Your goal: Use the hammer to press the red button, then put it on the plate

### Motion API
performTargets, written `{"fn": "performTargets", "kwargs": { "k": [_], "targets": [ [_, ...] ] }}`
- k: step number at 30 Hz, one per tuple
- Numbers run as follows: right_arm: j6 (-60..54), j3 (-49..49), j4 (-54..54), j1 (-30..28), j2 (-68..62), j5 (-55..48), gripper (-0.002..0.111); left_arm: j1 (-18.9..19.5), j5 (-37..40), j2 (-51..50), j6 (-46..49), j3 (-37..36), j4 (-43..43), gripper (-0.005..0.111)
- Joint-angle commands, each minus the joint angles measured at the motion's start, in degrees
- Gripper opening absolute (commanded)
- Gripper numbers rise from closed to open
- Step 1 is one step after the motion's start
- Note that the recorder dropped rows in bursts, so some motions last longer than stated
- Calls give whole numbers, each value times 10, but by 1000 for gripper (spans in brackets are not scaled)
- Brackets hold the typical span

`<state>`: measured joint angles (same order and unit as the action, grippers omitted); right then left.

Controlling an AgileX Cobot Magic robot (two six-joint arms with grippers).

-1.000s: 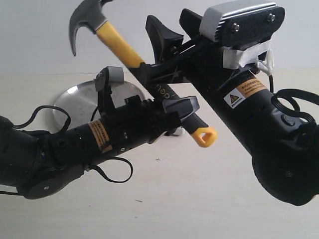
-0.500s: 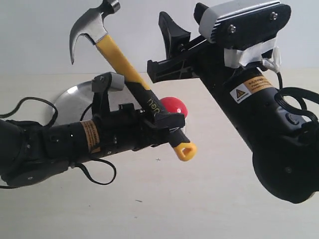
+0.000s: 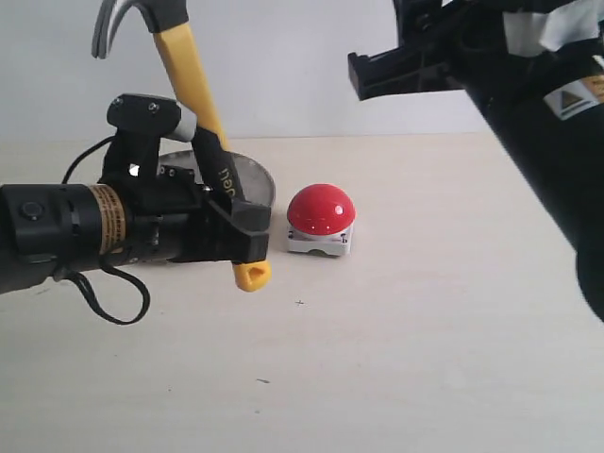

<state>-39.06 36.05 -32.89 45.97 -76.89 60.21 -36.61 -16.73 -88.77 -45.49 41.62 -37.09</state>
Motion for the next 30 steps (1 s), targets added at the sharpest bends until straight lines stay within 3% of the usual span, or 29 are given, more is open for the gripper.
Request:
{"fn": "performTargets", "kwargs": {
  "k": [1, 10, 24, 30],
  "targets": [
    [-77, 4, -60, 0, 56, -34, 50, 1, 17, 41, 18, -1, -4, 0],
    [-109, 4, -65, 0, 109, -106, 45, 1, 138, 62, 21, -1, -31, 0],
    [-109, 4, -62, 0, 109, -108, 39, 1, 167, 74, 21, -1, -57, 0],
    [-123, 4, -73, 0, 109, -108, 19, 1, 157, 74, 20, -1, -57, 0]
  ]
}}
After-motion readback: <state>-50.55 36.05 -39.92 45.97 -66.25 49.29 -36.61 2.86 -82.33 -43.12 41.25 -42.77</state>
